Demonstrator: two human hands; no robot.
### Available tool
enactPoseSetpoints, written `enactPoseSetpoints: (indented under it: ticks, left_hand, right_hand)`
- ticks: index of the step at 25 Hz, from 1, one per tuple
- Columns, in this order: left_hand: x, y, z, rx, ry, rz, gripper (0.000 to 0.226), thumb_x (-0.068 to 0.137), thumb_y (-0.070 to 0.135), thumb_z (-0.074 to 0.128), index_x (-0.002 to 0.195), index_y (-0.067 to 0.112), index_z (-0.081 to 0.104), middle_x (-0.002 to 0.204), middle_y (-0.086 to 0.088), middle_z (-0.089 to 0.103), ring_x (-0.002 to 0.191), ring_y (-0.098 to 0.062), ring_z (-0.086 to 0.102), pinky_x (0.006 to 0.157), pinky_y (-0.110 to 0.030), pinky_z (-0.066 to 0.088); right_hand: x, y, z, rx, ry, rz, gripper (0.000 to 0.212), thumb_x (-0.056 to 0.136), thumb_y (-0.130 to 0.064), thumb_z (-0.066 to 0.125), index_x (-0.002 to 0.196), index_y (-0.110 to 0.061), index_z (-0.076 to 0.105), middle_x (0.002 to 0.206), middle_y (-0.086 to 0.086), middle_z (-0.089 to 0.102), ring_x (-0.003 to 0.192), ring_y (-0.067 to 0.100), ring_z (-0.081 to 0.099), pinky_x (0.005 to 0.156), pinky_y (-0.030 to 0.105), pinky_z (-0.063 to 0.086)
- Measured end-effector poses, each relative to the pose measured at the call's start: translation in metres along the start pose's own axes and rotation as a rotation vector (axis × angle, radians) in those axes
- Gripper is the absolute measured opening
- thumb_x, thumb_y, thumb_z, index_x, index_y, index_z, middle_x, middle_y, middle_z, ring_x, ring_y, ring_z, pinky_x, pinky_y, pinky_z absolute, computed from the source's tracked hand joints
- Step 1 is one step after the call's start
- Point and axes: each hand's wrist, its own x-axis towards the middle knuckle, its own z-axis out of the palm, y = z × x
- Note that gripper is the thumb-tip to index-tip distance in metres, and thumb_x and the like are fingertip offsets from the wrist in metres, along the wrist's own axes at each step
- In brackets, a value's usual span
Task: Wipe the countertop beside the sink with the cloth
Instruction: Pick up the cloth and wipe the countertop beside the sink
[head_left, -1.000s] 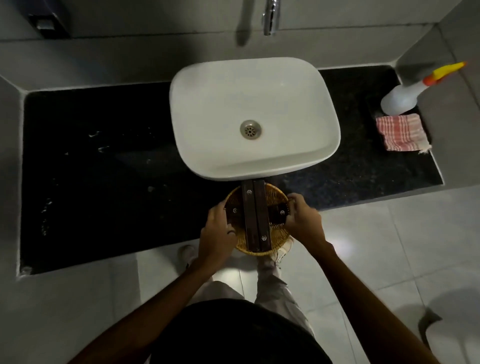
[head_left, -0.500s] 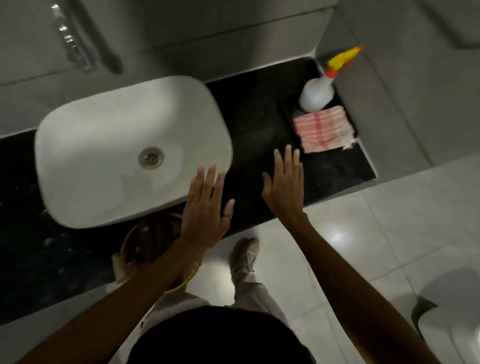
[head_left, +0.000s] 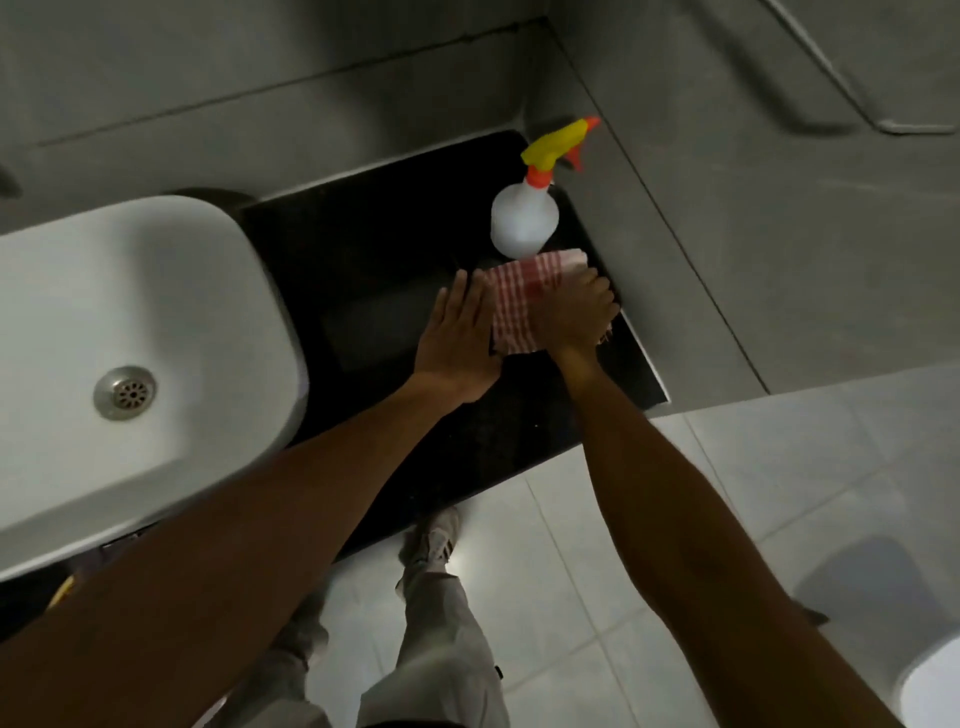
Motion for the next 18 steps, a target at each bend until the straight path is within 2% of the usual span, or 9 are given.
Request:
enactPoseSetpoints:
  ticks: [3,5,7,8,10,12,14,15,18]
  left_hand:
    - [-0.014,-0.002,-0.004,-0.176,0.041,-0.023,0.081,0.105,0.035,0.044,0.165,0.004,-0.001,0.176,-0.017,-0.002,0.163,-0.032,-0.011,0.131,-0.040,-0.003]
    - [-0.031,-0.006,-0.013,-0.565,0.082,-0.093,0.074,0.105,0.032,0.049,0.166,0.008,0.012,0.176,-0.015,0.010,0.164,-0.028,-0.001,0.127,-0.032,0.004]
    - [-0.048,-0.010,-0.027,-1.009,0.070,-0.285,0.073,0.104,0.040,0.054,0.165,0.017,0.021,0.174,-0.009,0.023,0.161,-0.023,0.018,0.126,-0.032,0.016]
    - [-0.057,-0.013,-0.039,-1.226,0.042,-0.397,0.072,0.103,0.045,0.055,0.163,0.019,0.026,0.171,-0.007,0.031,0.157,-0.023,0.028,0.125,-0.034,0.023]
    - [-0.078,-0.024,-0.070,-1.606,0.022,-0.542,0.055,0.104,0.050,0.052,0.149,0.018,0.053,0.148,-0.007,0.063,0.141,-0.027,0.053,0.119,-0.043,0.041]
    - [-0.110,-0.055,-0.099,-1.918,0.082,-0.527,0.043,0.106,0.051,0.047,0.120,0.019,0.072,0.113,-0.006,0.081,0.117,-0.030,0.071,0.105,-0.050,0.055]
    - [-0.165,-0.104,-0.128,-2.035,0.178,-0.481,0.045,0.099,0.051,0.055,0.120,0.015,0.072,0.109,-0.008,0.082,0.104,-0.027,0.077,0.090,-0.044,0.063]
    - [-0.199,-0.133,-0.142,-1.997,0.246,-0.477,0.049,0.092,0.049,0.061,0.125,0.014,0.070,0.111,-0.008,0.082,0.103,-0.025,0.078,0.086,-0.042,0.064]
    - [-0.317,-0.225,-0.159,-1.717,0.490,-0.570,0.059,0.085,0.047,0.070,0.138,0.021,0.065,0.127,-0.007,0.077,0.117,-0.028,0.073,0.100,-0.044,0.060]
  right_hand:
    - [0.007,-0.005,-0.016,0.111,-0.102,0.018,0.058,0.099,-0.047,0.049,0.134,-0.001,0.060,0.135,0.021,0.065,0.128,0.042,0.059,0.112,0.048,0.040]
    - [-0.003,-0.013,-0.041,0.274,-0.120,-0.069,0.052,0.097,-0.039,0.057,0.132,-0.002,0.063,0.128,0.020,0.070,0.122,0.040,0.065,0.101,0.041,0.049]
    - [-0.031,-0.028,-0.069,0.562,-0.133,-0.146,0.033,0.093,-0.026,0.067,0.116,-0.002,0.070,0.108,0.015,0.075,0.109,0.036,0.072,0.083,0.031,0.051]
    - [-0.052,-0.040,-0.083,0.697,-0.164,-0.167,0.025,0.090,-0.020,0.070,0.110,-0.005,0.070,0.103,0.010,0.075,0.104,0.032,0.073,0.080,0.029,0.051]
    - [-0.100,-0.068,-0.110,0.911,-0.310,-0.225,0.034,0.083,-0.009,0.074,0.115,-0.010,0.063,0.103,0.003,0.074,0.097,0.019,0.074,0.081,0.032,0.059]
    - [-0.148,-0.103,-0.135,1.073,-0.452,-0.286,0.052,0.080,-0.006,0.079,0.127,-0.010,0.056,0.110,0.001,0.073,0.097,0.008,0.074,0.082,0.028,0.062]
    - [-0.197,-0.149,-0.155,1.168,-0.547,-0.317,0.060,0.083,-0.008,0.082,0.137,-0.011,0.055,0.122,0.005,0.073,0.110,0.014,0.073,0.090,0.033,0.062]
    - [-0.221,-0.173,-0.162,1.185,-0.586,-0.337,0.058,0.086,-0.010,0.081,0.138,-0.012,0.057,0.126,0.006,0.072,0.114,0.018,0.073,0.093,0.038,0.061]
    - [-0.300,-0.238,-0.163,1.019,-0.697,-0.393,0.039,0.093,-0.026,0.074,0.131,-0.022,0.065,0.120,-0.001,0.075,0.110,0.017,0.073,0.095,0.040,0.060]
